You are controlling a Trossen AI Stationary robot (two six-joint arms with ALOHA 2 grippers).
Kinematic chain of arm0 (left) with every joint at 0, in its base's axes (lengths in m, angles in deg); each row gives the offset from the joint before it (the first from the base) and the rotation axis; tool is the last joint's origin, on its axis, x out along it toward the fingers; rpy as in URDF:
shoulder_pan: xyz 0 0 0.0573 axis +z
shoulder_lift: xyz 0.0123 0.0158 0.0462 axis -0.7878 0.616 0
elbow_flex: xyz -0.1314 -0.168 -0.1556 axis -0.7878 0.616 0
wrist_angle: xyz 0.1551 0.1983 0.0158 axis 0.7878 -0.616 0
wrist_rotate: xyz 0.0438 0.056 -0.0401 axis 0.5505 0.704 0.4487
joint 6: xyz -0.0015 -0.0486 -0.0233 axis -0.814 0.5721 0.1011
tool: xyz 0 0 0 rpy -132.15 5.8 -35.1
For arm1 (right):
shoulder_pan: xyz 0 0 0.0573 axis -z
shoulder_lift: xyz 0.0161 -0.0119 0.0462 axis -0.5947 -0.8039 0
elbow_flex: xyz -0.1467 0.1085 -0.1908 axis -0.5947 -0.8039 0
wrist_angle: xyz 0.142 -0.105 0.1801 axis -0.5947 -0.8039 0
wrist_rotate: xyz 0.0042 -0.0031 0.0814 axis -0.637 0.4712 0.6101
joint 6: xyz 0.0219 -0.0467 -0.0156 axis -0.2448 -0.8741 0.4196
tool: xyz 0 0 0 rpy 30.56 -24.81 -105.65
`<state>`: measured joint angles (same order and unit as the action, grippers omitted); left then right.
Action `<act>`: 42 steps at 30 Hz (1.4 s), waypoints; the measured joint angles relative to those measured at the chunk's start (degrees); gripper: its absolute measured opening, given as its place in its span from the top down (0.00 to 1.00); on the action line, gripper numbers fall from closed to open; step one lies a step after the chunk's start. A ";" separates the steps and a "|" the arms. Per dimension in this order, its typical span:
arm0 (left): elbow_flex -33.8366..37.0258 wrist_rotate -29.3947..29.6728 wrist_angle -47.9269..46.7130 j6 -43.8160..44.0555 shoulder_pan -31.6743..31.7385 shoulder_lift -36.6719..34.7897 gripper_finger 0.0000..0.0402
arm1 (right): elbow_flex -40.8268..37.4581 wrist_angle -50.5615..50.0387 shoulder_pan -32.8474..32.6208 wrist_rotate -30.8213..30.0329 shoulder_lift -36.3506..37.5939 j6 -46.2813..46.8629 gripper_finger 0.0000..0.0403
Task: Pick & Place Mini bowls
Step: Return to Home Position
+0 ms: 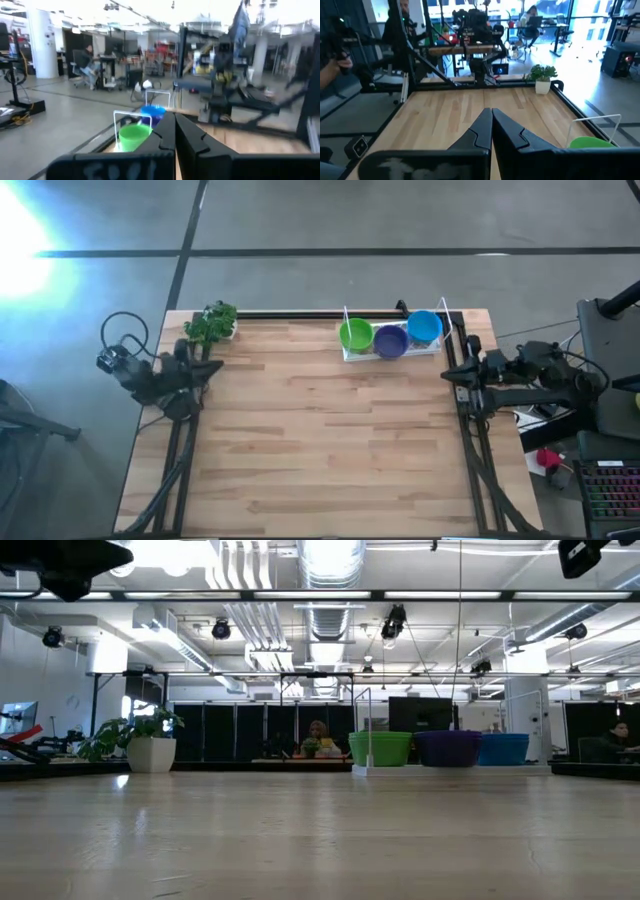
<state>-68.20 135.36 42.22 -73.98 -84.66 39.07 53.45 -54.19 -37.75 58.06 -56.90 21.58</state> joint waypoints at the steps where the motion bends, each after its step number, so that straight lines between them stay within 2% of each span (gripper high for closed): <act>1: 0.22 0.30 0.39 -0.37 -0.02 -1.24 1.00 | -0.52 -0.02 0.00 0.00 1.15 0.09 0.98; 10: 1.54 -1.23 -1.14 -4.18 0.00 -2.78 1.00 | -1.97 0.94 0.02 0.00 10.58 0.82 0.98; 31: 1.34 -3.39 -0.44 -3.93 0.00 -2.81 1.00 | -1.52 0.20 0.02 0.42 10.22 1.52 0.98; 42: 2.72 -3.57 0.40 -5.40 0.00 -2.83 1.00 | -6.49 6.21 0.02 0.39 10.53 0.11 0.98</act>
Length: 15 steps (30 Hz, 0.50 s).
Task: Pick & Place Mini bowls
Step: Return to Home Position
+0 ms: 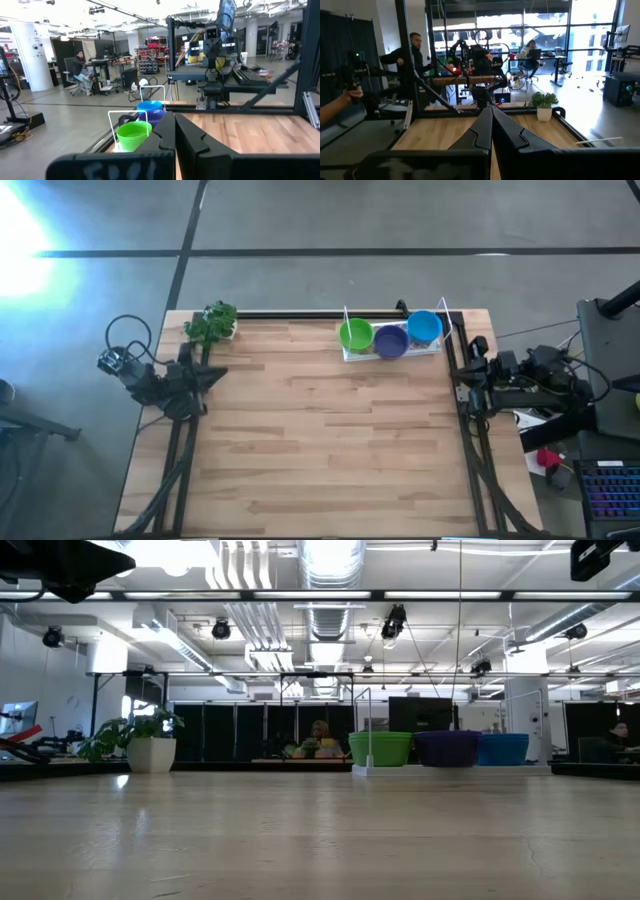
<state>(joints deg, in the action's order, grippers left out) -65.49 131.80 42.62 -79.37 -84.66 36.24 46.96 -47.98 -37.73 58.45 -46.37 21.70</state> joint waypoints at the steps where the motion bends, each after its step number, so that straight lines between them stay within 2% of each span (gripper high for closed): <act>1: 0.31 -0.16 0.06 -0.09 0.00 0.00 1.00 | -0.92 1.00 0.00 0.00 0.02 -0.01 0.98; 11: 6.03 -1.58 7.65 -0.56 -0.01 0.00 1.00 | -9.70 9.32 0.00 -0.02 -0.24 0.62 0.98; 15: 9.64 -4.79 11.50 -0.53 -0.02 0.00 1.00 | -13.72 12.99 0.00 0.00 -0.11 0.60 0.98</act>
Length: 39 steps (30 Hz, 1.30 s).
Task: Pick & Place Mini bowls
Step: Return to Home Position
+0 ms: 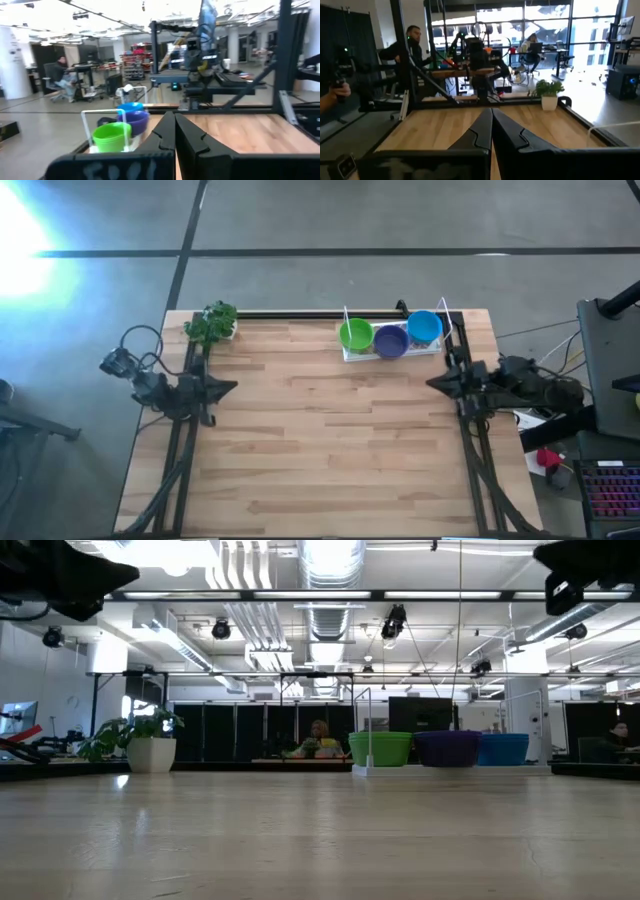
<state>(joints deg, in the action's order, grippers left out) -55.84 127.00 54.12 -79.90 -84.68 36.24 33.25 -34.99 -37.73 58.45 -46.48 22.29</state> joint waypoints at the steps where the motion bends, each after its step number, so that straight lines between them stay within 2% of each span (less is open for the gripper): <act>1: 0.94 -0.83 1.09 0.00 0.00 0.00 1.00 | -0.99 0.54 0.00 0.00 0.00 -0.01 0.98; 11: 9.02 -2.60 10.70 -0.01 0.00 -0.02 1.00 | -9.88 5.34 0.00 0.00 0.13 0.84 0.98; 19: 9.05 -4.57 9.45 1.15 0.00 0.00 1.00 | -14.20 7.68 0.00 -0.02 0.14 -0.83 0.98; 26: 9.09 -9.52 4.71 -0.09 0.00 0.00 1.00 | -18.00 14.78 0.00 0.75 -0.28 -2.87 0.98; 34: 9.09 -18.29 2.62 1.42 0.00 0.20 1.00 | -18.17 14.89 0.00 1.16 -0.31 -6.71 0.98; 39: 9.11 -18.04 2.39 -0.26 0.00 0.20 1.00 | -18.17 14.83 0.00 1.13 -0.33 -6.78 0.98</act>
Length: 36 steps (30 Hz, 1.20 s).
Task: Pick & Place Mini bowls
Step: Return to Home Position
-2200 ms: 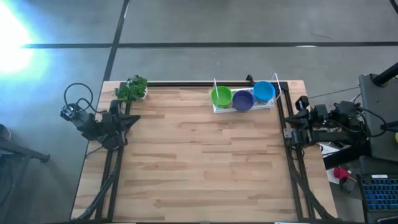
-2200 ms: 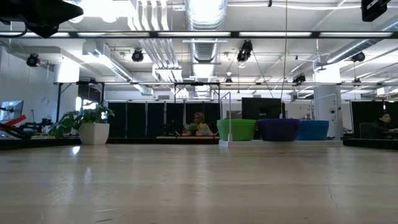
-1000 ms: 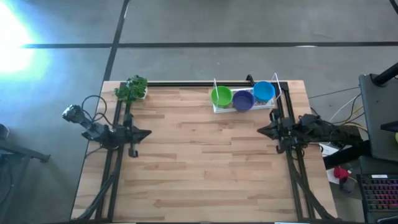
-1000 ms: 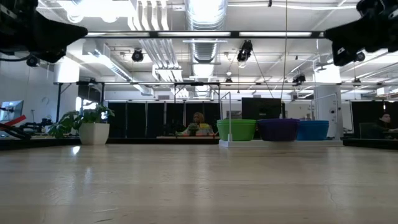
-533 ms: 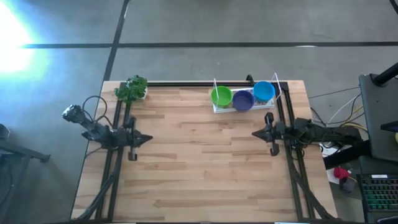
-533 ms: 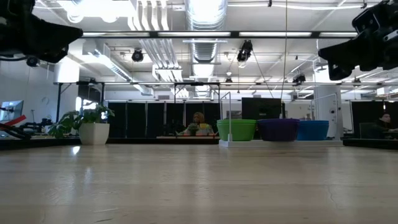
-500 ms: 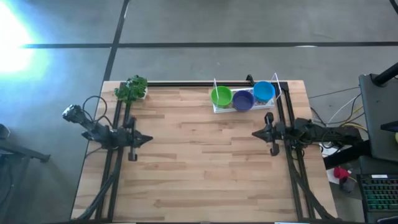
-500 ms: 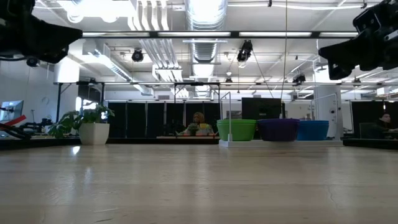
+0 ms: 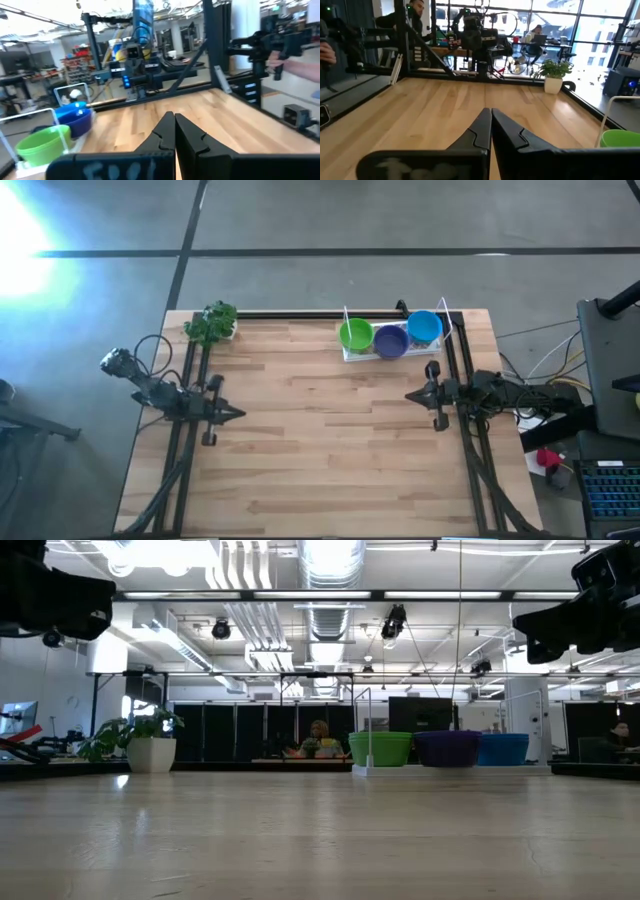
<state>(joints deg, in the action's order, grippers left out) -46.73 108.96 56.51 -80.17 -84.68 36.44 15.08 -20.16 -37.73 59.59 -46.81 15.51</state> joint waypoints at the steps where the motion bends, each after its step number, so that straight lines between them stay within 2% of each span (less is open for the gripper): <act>1: 0.01 0.59 0.01 -0.65 0.00 0.01 1.00 | 0.00 0.00 0.00 -0.02 0.00 -0.02 0.98; 6: 0.04 4.10 0.04 -1.20 0.02 0.02 1.00 | 0.00 -0.02 0.00 -0.05 0.00 -1.16 0.98; 12: 0.04 4.23 -0.05 -0.74 0.02 0.02 1.00 | 0.00 -0.02 0.00 -0.08 0.00 -1.94 0.98; 21: 0.09 4.29 -0.15 -0.70 0.02 0.02 1.00 | 0.00 -0.02 0.00 -0.17 0.00 4.40 0.98; 36: 0.11 4.48 -0.24 -0.63 0.02 0.02 1.00 | 0.00 -0.02 0.00 -0.17 0.00 4.51 0.98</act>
<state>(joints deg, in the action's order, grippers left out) -46.62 113.44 56.27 -80.80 -84.66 36.46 15.08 -20.19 -37.73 59.41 -46.81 20.02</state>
